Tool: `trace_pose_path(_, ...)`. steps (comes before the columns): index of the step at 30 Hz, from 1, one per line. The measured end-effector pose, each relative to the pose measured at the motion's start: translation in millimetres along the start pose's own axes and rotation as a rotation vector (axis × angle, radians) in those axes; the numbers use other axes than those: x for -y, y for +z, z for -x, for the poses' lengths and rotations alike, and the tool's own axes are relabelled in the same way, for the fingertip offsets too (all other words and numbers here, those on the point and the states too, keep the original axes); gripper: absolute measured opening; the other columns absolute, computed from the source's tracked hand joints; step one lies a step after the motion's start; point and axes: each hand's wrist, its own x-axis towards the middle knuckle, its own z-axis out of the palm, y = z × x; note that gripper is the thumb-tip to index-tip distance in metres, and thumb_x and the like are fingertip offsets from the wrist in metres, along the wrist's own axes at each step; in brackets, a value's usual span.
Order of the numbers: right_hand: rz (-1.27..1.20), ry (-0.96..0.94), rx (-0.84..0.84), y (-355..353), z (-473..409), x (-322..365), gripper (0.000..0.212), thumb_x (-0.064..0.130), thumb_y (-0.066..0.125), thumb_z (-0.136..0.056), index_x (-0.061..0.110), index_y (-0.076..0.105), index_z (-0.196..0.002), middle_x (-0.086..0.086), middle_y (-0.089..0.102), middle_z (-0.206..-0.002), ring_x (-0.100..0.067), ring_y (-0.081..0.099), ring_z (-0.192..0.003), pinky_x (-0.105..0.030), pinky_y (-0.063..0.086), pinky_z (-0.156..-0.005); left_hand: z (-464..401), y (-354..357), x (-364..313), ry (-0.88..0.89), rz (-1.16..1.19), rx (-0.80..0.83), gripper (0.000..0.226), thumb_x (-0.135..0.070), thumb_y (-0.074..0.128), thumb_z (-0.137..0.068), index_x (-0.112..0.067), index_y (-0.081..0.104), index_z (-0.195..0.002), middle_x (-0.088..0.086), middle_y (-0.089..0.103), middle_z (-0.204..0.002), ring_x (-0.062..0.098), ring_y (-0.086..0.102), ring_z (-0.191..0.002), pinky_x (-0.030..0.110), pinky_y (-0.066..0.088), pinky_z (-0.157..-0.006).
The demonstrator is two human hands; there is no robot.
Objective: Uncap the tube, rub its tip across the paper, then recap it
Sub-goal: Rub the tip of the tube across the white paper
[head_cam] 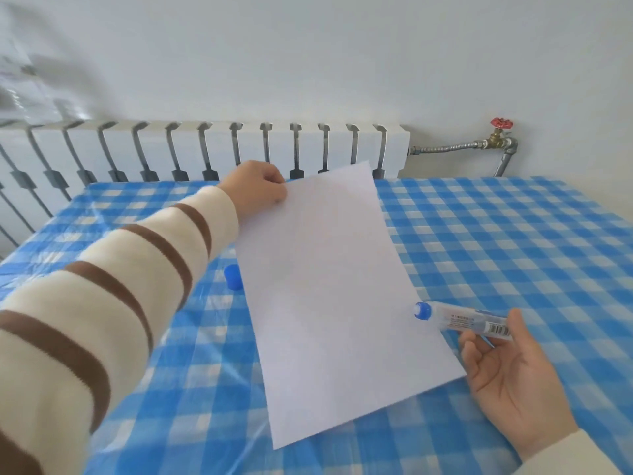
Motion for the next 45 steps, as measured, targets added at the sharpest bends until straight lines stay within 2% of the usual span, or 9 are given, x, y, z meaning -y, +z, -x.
trace_pose_path(3,-0.016,-0.014,-0.013,0,0,1,0.039,0.044,0.062,-0.075,0.012,0.061,-0.096,-0.006,0.073,-0.079,-0.010,0.067,-0.058,-0.017,0.055,-0.050,10,-20,4,-0.100,0.097,-0.063,0.014,-0.012,0.058,-0.074,-0.023,0.062,-0.066,-0.003,0.059,-0.069,0.015,0.054,-0.063,0.022,0.044,-0.059)
trace_pose_path(7,-0.047,-0.041,-0.023,2,1,3,0.036,0.043,0.061,-0.076,0.012,0.059,-0.094,-0.006,0.074,-0.078,-0.009,0.067,-0.057,-0.015,0.054,-0.051,30,-38,14,-0.208,0.333,-0.095,0.020,-0.003,0.056,-0.072,-0.018,0.063,-0.061,0.011,0.061,-0.076,0.026,0.055,-0.073,0.041,0.049,-0.075)
trace_pose_path(13,-0.081,-0.071,-0.004,0,3,3,0.034,0.042,0.061,-0.079,0.012,0.059,-0.093,-0.012,0.067,-0.092,-0.008,0.066,-0.058,-0.014,0.055,-0.054,59,-51,38,-0.351,0.555,-0.198,0.016,0.001,0.057,-0.076,-0.013,0.063,-0.070,0.015,0.061,-0.089,0.029,0.058,-0.081,0.050,0.048,-0.087)
trace_pose_path(17,-0.088,-0.093,0.011,2,5,3,0.031,0.042,0.060,-0.079,0.013,0.058,-0.091,-0.013,0.064,-0.101,-0.009,0.067,-0.061,-0.014,0.055,-0.057,76,-56,55,-0.404,0.646,-0.259,0.013,-0.003,0.056,-0.078,-0.014,0.061,-0.074,0.014,0.062,-0.096,0.028,0.058,-0.081,0.041,0.050,-0.078)
trace_pose_path(20,-0.084,-0.103,0.017,3,7,3,0.031,0.041,0.061,-0.079,0.013,0.058,-0.091,-0.014,0.064,-0.104,-0.009,0.067,-0.063,-0.014,0.055,-0.058,95,-55,63,-0.420,0.669,-0.225,0.013,-0.001,0.055,-0.080,-0.012,0.062,-0.081,0.015,0.063,-0.096,0.029,0.059,-0.080,0.034,0.053,-0.065)
trace_pose_path(24,-0.067,-0.110,0.019,6,11,3,0.034,0.042,0.061,-0.079,0.012,0.057,-0.094,-0.015,0.064,-0.107,-0.009,0.068,-0.065,-0.014,0.056,-0.059,135,-30,66,-0.453,0.735,-0.133,0.015,0.004,0.054,-0.081,-0.009,0.062,-0.085,0.014,0.063,-0.082,0.023,0.061,-0.059,0.025,0.053,-0.046)
trace_pose_path(30,-0.057,-0.134,0.059,14,16,12,0.038,0.043,0.061,-0.080,0.012,0.056,-0.100,-0.014,0.065,-0.106,-0.009,0.069,-0.067,-0.014,0.055,-0.059,184,17,68,-0.541,0.888,0.020,0.014,0.008,0.050,-0.082,-0.002,0.060,-0.083,0.014,0.066,-0.072,0.023,0.063,-0.050,0.026,0.053,-0.044)
trace_pose_path(32,-0.041,-0.139,0.072,15,18,15,0.040,0.044,0.060,-0.082,0.010,0.057,-0.103,-0.015,0.065,-0.105,-0.009,0.069,-0.066,-0.014,0.055,-0.059,191,27,69,-0.556,0.911,0.059,0.014,0.008,0.051,-0.082,-0.001,0.061,-0.087,0.013,0.069,-0.070,0.024,0.064,-0.053,0.029,0.055,-0.050)
trace_pose_path(45,0.010,-0.116,0.074,33,22,21,0.051,0.041,0.062,-0.082,0.010,0.049,-0.120,-0.018,0.065,-0.111,-0.012,0.070,-0.069,-0.017,0.057,-0.061,201,38,68,-0.561,0.791,0.141,0.014,0.001,0.057,-0.084,-0.001,0.061,-0.097,0.018,0.072,-0.089,0.028,0.070,-0.071,0.029,0.055,-0.051)
